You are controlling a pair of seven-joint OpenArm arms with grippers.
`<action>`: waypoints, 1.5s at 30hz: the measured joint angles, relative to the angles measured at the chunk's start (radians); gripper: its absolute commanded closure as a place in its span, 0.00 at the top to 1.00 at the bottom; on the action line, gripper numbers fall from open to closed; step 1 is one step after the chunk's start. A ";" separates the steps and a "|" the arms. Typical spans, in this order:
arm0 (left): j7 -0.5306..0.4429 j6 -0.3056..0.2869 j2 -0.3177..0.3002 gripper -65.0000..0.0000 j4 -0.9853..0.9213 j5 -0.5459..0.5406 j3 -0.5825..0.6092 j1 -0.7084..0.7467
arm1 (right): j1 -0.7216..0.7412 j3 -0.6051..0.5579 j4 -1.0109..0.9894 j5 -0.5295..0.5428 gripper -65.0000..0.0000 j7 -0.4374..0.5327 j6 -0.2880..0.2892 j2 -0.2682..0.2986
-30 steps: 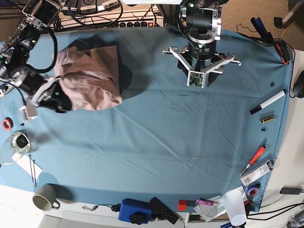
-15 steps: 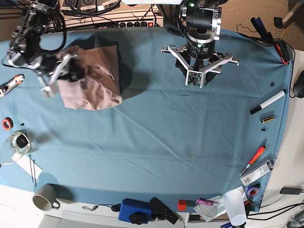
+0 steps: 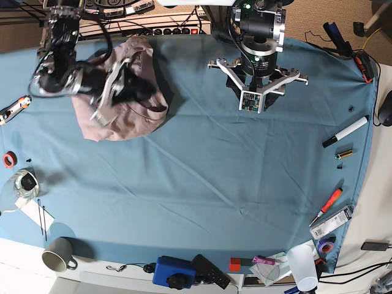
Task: Fold the T-shirt properly
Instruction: 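Fold the shirt's end over the bundle with the right gripper, then release the shirt and lift the right gripper away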
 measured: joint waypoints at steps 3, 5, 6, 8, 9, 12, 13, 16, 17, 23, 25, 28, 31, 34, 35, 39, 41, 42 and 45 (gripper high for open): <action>0.000 0.000 0.000 0.38 0.000 0.000 0.000 0.000 | 0.031 0.081 0.006 -0.031 0.24 0.006 0.000 0.000; -0.009 0.000 0.000 0.38 0.000 0.000 0.000 0.000 | 0.027 0.142 0.005 -0.101 0.24 0.000 0.000 0.000; -0.024 0.000 0.000 0.38 0.000 0.000 0.000 0.000 | 0.026 0.167 0.004 -0.140 0.24 0.000 0.000 0.000; -0.042 0.000 0.000 0.38 0.000 0.000 0.000 0.000 | 0.025 0.199 -0.003 -0.225 0.24 0.002 0.000 0.001; -0.043 0.000 0.000 0.38 0.000 0.000 0.000 0.000 | 0.027 0.201 -0.015 -0.268 0.24 0.005 0.000 0.001; -0.076 -0.031 0.000 0.38 0.000 -0.001 0.000 -0.003 | 0.027 0.182 -0.095 -0.340 0.24 0.006 0.001 0.000; -0.085 -0.050 0.001 0.38 0.000 0.000 0.000 -0.003 | 0.027 0.166 -0.129 -0.358 0.24 0.012 0.001 0.000; -0.084 -0.081 0.002 0.38 -0.003 -0.001 -0.006 -0.012 | 0.027 0.115 -0.223 -0.447 0.24 0.163 0.006 0.000; -0.090 -0.086 0.004 0.38 -0.016 0.000 -0.016 -0.014 | 0.029 0.105 -0.235 -0.465 0.24 0.190 0.008 0.002; -0.084 -0.084 0.002 0.18 -0.076 0.061 -0.161 -0.020 | 0.036 0.094 -0.233 -0.395 0.24 0.117 0.003 0.013; -0.084 -0.086 -0.034 0.08 -0.076 0.066 -0.224 -0.021 | 0.040 0.094 -0.211 -0.351 0.22 0.050 0.003 0.026; -0.084 -0.085 -0.082 0.00 -0.076 0.065 -0.317 -0.019 | 0.041 0.093 -0.151 -0.281 0.00 0.002 -0.074 0.066; -0.058 -0.086 -0.113 0.00 -0.076 0.055 -0.379 -0.019 | 0.074 0.098 -0.068 -0.332 0.00 0.005 -0.102 0.090; -0.019 -0.086 -0.141 0.00 -0.076 -0.020 -0.412 -0.012 | 0.071 0.111 -0.033 -0.349 0.00 0.012 -0.105 0.089; -0.020 -0.086 -0.153 0.00 -0.075 -0.034 -0.417 -0.001 | 0.063 0.111 -0.033 -0.349 0.00 0.007 -0.105 0.088; 0.018 -0.091 -0.173 0.00 -0.068 -0.124 -0.420 0.058 | 0.016 0.117 -0.028 -0.342 0.00 0.005 -0.122 0.086; 0.031 -0.090 -0.175 0.00 -0.045 -0.146 -0.420 0.085 | -0.021 0.117 -0.005 -0.344 0.00 0.004 -0.126 0.086; 0.032 -0.089 -0.175 0.00 -0.027 -0.150 -0.420 0.101 | -0.044 0.121 0.016 -0.344 0.00 0.002 -0.125 0.086; 0.031 -0.091 -0.175 0.00 0.004 -0.175 -0.420 0.159 | -0.121 0.149 0.094 -0.344 0.00 0.005 -0.128 0.072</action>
